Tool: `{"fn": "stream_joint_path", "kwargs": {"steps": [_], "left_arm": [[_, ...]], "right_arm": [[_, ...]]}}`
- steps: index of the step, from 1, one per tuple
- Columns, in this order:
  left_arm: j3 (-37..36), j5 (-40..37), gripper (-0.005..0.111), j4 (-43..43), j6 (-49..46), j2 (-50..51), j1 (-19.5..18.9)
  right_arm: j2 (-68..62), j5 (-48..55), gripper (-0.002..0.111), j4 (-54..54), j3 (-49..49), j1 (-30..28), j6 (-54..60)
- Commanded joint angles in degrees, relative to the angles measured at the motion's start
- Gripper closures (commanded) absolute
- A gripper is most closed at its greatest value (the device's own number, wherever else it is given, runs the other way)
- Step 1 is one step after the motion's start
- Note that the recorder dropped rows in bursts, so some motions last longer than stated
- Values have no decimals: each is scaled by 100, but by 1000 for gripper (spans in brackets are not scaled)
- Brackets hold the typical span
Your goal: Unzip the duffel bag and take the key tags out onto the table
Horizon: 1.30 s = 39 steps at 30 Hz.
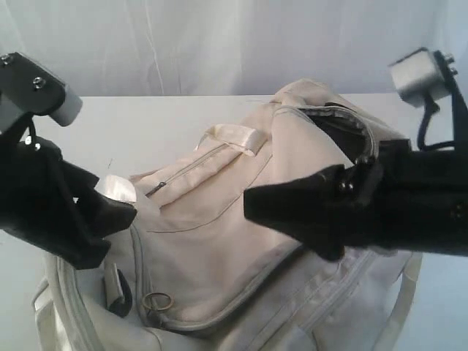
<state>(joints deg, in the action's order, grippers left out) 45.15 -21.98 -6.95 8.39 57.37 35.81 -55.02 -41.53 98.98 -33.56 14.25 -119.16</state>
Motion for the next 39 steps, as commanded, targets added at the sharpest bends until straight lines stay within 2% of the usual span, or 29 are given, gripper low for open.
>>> {"fn": "stream_joint_path", "kwargs": {"steps": [1, 9, 13, 16, 20, 24, 32, 35, 39], "left_arm": [[14, 255, 41, -445, 82, 258, -25], [14, 194, 42, -475, 82, 571, -512], [14, 185, 45, -506, 82, 571, -705], [14, 185, 45, -561, 82, 571, -718], [25, 233, 45, -561, 94, 571, -718], [25, 233, 45, -561, 107, 571, -718], [25, 305, 45, -561, 234, 571, -718], [25, 359, 45, -551, 259, 571, -718], [25, 375, 45, -551, 323, 571, -718]], "right_arm": [[467, -485, 37, 97, 242, 0, -123], [556, -857, 37, 97, 806, 0, -123], [567, -1344, 44, 97, 942, 0, -123], [650, -1450, 45, 97, 996, 0, 82], [721, -522, 45, 97, 1033, 0, 396], [680, 1361, 45, 97, 1033, 0, 1127], [496, 4333, 45, 97, 1033, 0, 1328], [404, 4592, 45, 97, 1033, 0, 1556], [350, 3752, 45, 97, 1022, 0, 1707]]}}
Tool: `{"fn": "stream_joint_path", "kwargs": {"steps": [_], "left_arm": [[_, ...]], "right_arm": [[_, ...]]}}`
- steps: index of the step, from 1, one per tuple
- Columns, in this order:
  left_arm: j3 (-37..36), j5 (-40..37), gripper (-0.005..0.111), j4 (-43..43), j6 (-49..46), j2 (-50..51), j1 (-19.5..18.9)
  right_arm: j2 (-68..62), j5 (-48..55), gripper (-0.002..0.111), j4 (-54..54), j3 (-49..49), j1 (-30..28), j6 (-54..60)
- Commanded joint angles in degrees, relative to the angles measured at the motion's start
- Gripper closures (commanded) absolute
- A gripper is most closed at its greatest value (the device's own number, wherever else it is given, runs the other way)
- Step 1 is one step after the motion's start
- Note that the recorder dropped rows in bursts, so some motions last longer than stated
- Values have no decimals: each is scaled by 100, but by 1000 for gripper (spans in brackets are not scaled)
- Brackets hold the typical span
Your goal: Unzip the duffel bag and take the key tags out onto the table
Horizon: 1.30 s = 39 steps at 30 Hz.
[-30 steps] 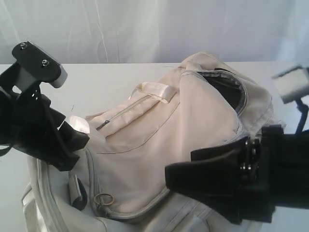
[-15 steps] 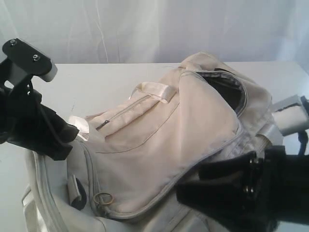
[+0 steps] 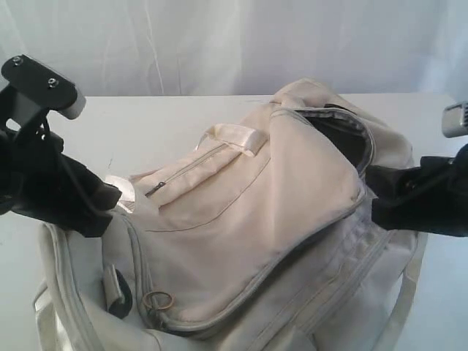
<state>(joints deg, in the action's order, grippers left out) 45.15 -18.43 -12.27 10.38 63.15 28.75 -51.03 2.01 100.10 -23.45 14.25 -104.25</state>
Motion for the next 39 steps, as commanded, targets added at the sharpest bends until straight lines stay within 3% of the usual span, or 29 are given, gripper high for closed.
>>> {"fn": "stream_joint_path", "kwargs": {"steps": [1, 6, 12, 19, 23, 27, 32, 39], "left_arm": [[25, 20, 45, -20, 148, -7, -12], [25, -149, 45, 67, 160, -7, -12], [25, -969, 45, 56, 223, -7, -12], [25, -1521, 47, -1000, 494, -46, -12], [25, -1605, 47, -1087, 535, -46, -12], [25, -1497, 47, -1087, 535, -46, -12], [25, -1073, 47, -1324, 937, -46, -12], [25, -958, 47, -1609, 1209, -46, -12]], "right_arm": [[-48, -861, 45, -16, 12, 0, 216], [-48, -1438, 45, -16, 12, 0, 216], [-48, -1513, 45, -16, 12, 0, 189], [-48, -2203, 45, -16, 22, 0, -605], [-48, -2229, 45, -16, 143, 0, -956], [-48, -1171, 45, -16, 243, 0, -945], [-48, 903, 45, -16, 243, 0, -849], [-77, 1445, 42, -16, 221, 0, -731]]}}
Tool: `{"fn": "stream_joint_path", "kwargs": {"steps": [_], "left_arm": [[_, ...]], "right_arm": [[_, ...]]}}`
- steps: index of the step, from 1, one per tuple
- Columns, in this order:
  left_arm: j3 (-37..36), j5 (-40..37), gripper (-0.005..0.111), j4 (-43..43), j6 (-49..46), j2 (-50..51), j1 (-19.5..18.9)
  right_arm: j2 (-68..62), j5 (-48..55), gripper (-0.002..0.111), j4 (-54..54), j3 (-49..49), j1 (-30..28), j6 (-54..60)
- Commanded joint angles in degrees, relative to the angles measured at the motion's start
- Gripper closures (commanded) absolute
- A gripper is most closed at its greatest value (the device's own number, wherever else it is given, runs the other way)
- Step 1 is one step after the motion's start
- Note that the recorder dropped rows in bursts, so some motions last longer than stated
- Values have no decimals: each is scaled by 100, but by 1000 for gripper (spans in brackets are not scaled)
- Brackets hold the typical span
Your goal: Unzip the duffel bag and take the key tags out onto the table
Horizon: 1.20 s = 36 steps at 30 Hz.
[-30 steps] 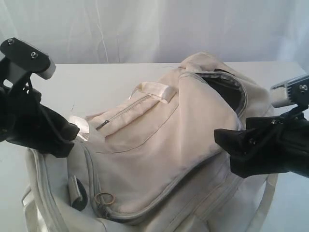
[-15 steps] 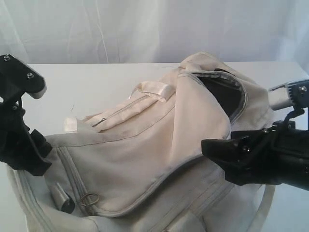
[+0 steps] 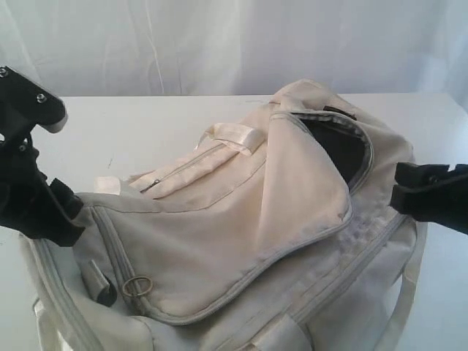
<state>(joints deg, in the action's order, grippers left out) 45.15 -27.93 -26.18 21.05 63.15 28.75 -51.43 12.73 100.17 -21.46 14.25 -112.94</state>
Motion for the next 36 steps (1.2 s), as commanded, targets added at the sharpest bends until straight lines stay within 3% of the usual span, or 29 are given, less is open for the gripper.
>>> {"fn": "stream_joint_path", "kwargs": {"steps": [1, 8, 18, 21, 23, 24, 25, 26, 28, 30, 31, 33, 36], "left_arm": [[25, -8, 47, -218, 142, -46, -12], [25, -29, 47, -175, 165, -46, -12], [25, -29, 47, -88, 298, -46, -12], [25, -29, 47, -88, 322, -46, -12], [25, -43, 47, -88, 396, -46, -12], [25, -77, 49, -88, 450, -46, -12], [25, -136, 56, -14, 469, -46, -12], [25, -182, 62, 54, 469, -46, -12], [25, -300, 81, 404, 469, -46, -12], [25, -425, 97, 1100, 171, -46, -2], [15, -627, 105, 1812, -442, -46, -2], [15, -921, 107, 2759, -1406, -46, -2], [15, -1083, 107, 3554, -1948, -151, -2]], "right_arm": [[-85, 578, 42, -22, 23, 0, 279], [-1006, 1607, 39, -682, 23, 0, 1036], [-2791, 1550, 39, -22, -745, 0, 127], [-3264, 1550, 45, -22, -1225, 0, 299], [-3558, 1655, 57, -22, -1549, 0, 483], [-3664, 1718, 63, -22, -1671, 0, 508], [-3902, 1980, 82, -22, -1964, 0, 535], [-3993, 2146, 91, -22, -2115, 0, 551], [-4345, 2419, 108, -22, -2611, -12, 806], [-4729, 2264, 108, -22, -3222, -89, 1346], [-5018, 2069, 108, -22, -3655, -164, 1625], [-5300, 1941, 108, -22, -4096, -198, 1723], [-5396, 1952, 108, -22, -4359, -233, 1723]]}}
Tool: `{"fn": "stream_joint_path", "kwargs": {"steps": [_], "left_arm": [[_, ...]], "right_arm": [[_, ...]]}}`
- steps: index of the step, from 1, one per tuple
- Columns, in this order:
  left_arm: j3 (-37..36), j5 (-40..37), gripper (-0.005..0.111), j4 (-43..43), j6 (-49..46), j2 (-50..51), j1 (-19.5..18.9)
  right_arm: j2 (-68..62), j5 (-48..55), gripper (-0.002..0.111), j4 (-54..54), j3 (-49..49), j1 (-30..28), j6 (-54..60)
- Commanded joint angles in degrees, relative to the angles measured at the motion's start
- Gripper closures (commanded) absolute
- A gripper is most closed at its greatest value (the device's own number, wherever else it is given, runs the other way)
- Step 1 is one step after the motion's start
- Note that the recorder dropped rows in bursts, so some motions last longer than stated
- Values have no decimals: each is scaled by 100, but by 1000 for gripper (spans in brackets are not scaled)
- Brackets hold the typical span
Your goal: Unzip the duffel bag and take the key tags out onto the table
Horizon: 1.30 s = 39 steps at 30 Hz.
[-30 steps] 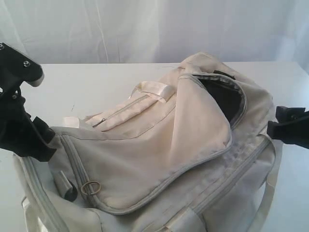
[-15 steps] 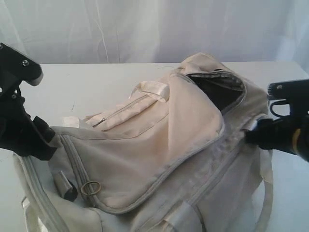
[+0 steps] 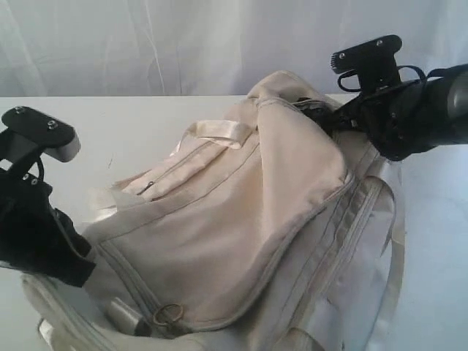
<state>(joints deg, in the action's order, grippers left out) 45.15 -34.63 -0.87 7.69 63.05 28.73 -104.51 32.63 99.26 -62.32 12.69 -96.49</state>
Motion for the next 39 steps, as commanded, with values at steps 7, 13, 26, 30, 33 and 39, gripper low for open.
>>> {"fn": "stream_joint_path", "kwargs": {"steps": [7, 13, 26, 30, 33, 39], "left_arm": [[15, 108, 107, 1064, -668, -440, 0], [15, 123, 107, 1064, -668, -440, 0], [15, 367, 107, 1025, -668, -440, 0], [15, 459, 107, 1012, -668, -440, 0], [15, 509, 107, 1012, -668, -440, 0], [15, 451, 107, 1012, -668, -440, 0]], "right_arm": [[569, 772, 99, -2272, -334, -118, 1804], [1019, 1331, 74, -4295, -324, -118, 4261], [2180, 1380, 46, -6529, 112, -118, 6430], [2354, 1513, 40, -7610, 177, -118, 7468], [2437, 1424, 40, -8789, 180, -107, 8281], [2666, 1027, 40, -10948, 180, -107, 9614]]}}
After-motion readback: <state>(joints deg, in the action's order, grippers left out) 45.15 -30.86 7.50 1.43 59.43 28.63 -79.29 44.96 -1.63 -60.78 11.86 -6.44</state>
